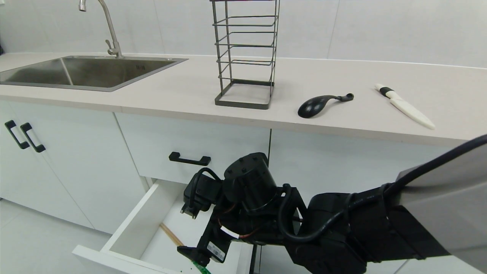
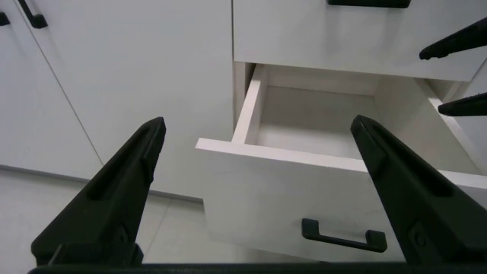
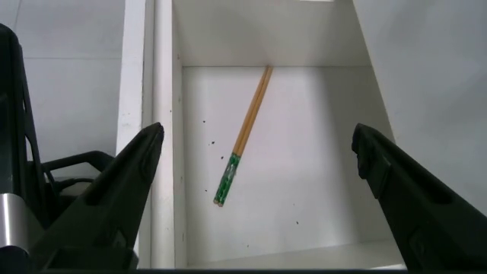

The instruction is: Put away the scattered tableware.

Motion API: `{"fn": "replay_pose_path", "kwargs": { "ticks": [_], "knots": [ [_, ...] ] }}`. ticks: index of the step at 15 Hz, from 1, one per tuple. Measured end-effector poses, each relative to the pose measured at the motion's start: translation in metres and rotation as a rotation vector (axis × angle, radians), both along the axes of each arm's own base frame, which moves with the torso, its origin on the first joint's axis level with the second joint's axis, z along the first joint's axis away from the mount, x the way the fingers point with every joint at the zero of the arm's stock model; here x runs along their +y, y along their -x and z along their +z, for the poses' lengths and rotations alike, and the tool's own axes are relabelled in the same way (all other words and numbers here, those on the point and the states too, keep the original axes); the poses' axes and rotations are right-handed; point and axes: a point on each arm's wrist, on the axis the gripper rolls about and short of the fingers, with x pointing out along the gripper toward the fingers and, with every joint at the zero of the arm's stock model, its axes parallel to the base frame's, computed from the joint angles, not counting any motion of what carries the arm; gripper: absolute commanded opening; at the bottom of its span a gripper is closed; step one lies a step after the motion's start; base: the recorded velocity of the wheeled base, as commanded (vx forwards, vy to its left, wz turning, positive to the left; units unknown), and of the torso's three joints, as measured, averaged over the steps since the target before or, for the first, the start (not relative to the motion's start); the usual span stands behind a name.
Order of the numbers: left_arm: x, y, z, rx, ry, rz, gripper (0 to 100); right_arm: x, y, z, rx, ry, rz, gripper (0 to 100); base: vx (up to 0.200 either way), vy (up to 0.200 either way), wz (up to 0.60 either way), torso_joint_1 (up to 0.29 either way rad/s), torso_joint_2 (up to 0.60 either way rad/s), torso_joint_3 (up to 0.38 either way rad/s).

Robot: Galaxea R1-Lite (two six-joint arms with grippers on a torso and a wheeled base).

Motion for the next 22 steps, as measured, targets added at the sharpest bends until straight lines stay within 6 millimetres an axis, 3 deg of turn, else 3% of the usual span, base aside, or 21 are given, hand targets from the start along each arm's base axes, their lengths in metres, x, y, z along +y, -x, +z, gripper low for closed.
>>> {"fn": "replay_pose_path", "kwargs": {
  "ticks": [5,16,22],
  "knots": [
    [0.0,0.0,0.0,0.0,0.0,0.0,100,-0.0026,-0.0003,-0.0027,0.01,0.01,-0.003,100,0.0,0.0,0.0,0.218,-0.12,-0.109],
    [0.0,0.0,0.0001,-0.001,0.0,0.0,100,-0.0025,0.0014,-0.0038,0.024,0.009,-0.003,100,0.0,0.0,0.0,0.181,-0.53,-0.207],
    [0.0,0.0,0.0,0.0,0.0,0.0,100,-0.0023,0.0016,-0.0044,0.025,0.01,-0.002,100,0.0,0.0,0.0,0.355,-0.5,-0.238]
  ]
}}
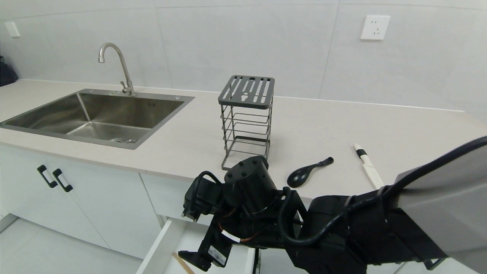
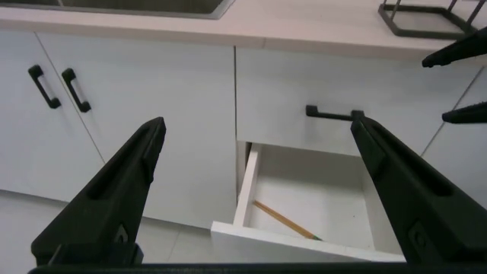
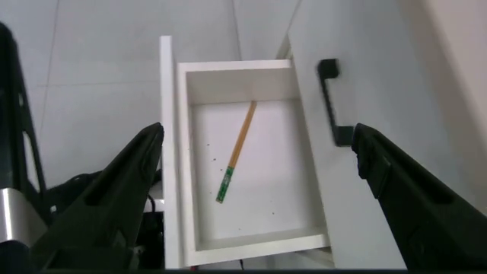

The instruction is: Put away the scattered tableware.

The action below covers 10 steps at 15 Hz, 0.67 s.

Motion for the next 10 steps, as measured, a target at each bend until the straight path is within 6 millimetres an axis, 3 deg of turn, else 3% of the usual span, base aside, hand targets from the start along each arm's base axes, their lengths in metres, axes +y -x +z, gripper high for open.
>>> {"fn": "replay_pose_path", "kwargs": {
  "ticks": [7,10],
  "knots": [
    [0.0,0.0,0.0,-0.001,0.0,-0.001,100,-0.002,-0.001,-0.005,0.028,0.03,-0.003,100,0.0,0.0,0.0,0.283,-0.54,-0.255],
    [0.0,0.0,0.0,-0.001,0.0,0.0,100,-0.008,0.004,-0.012,0.128,0.078,0.026,100,0.0,0.0,0.0,0.133,-0.25,-0.121]
  ]
}}
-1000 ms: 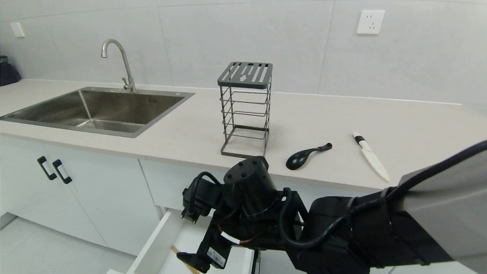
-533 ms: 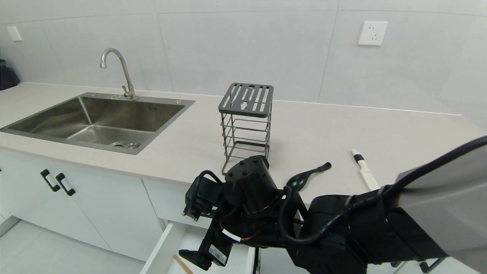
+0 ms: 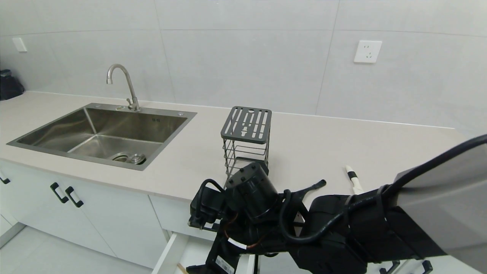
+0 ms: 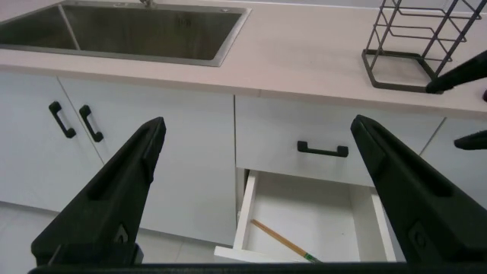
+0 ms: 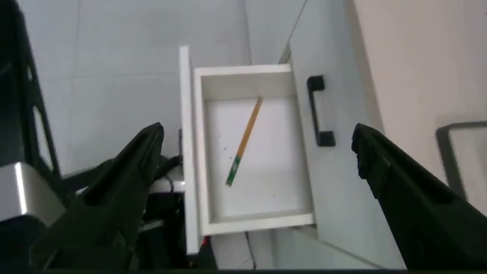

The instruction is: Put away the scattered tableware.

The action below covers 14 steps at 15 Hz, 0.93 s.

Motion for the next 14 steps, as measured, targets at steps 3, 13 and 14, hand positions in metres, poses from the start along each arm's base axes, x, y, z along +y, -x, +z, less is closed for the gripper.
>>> {"fn": "replay_pose_path", "kwargs": {
  "ticks": [3,13,14],
  "knots": [
    [0.0,0.0,0.0,0.0,0.0,0.0,100,-0.017,0.0,-0.004,0.101,0.096,-0.023,100,0.0,0.0,0.0,0.012,-0.03,-0.012],
    [0.0,0.0,0.0,0.0,0.0,0.0,100,-0.088,-0.011,0.0,0.064,0.035,-0.174,100,0.0,0.0,0.0,0.0,0.0,0.0],
    [0.0,0.0,0.0,0.0,0.0,0.0,100,-0.093,-0.009,0.0,0.059,0.032,-0.176,100,0.0,0.0,0.0,0.0,0.0,0.0]
  ]
}}
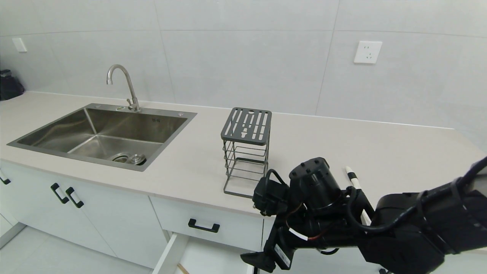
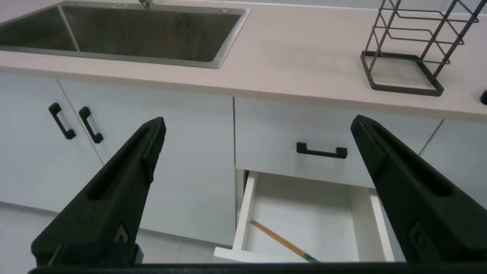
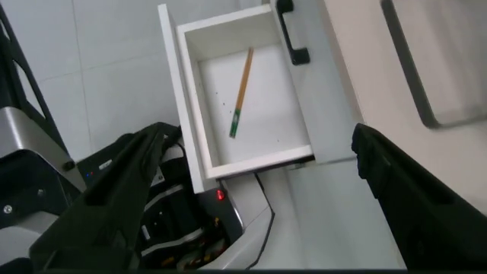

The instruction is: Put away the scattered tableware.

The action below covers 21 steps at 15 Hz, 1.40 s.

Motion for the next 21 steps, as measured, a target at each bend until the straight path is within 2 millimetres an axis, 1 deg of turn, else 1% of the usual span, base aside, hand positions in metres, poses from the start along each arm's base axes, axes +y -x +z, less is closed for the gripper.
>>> {"fn": "replay_pose_path", "kwargs": {
  "ticks": [3,5,7,12,14,16,19,21],
  "knots": [
    [0.0,0.0,0.0,0.0,0.0,0.0,100,-0.012,0.0,-0.002,-0.012,-0.01,-0.026,100,0.0,0.0,0.0,0.0,0.0,0.0],
    [0.0,0.0,0.0,0.0,0.0,0.0,100,-0.022,-0.006,0.0,-0.022,-0.008,-0.058,100,0.0,0.0,0.0,0.0,0.0,0.0],
    [0.0,0.0,0.0,0.0,0.0,0.0,100,-0.039,-0.016,0.0,-0.042,0.008,-0.094,100,0.0,0.0,0.0,0.0,0.0,0.0],
    [0.0,0.0,0.0,0.0,0.0,0.0,100,-0.098,-0.029,0.001,-0.049,0.026,-0.182,100,0.0,0.0,0.0,0.0,0.0,0.0],
    [0.0,0.0,0.0,0.0,0.0,0.0,100,-0.116,-0.035,0.003,-0.064,0.025,-0.21,100,0.0,0.0,0.0,0.0,0.0,0.0],
    [0.0,0.0,0.0,0.0,0.0,0.0,100,-0.124,-0.038,0.002,-0.068,0.015,-0.189,100,0.0,0.0,0.0,0.0,0.0,0.0],
    [0.0,0.0,0.0,0.0,0.0,0.0,100,-0.13,-0.044,-0.006,-0.055,0.033,-0.199,100,0.0,0.0,0.0,0.0,0.0,0.0],
    [0.0,0.0,0.0,0.0,0.0,0.0,100,-0.133,-0.053,-0.012,-0.073,0.06,-0.182,100,0.0,0.0,0.0,0.0,0.0,0.0]
  ]
}}
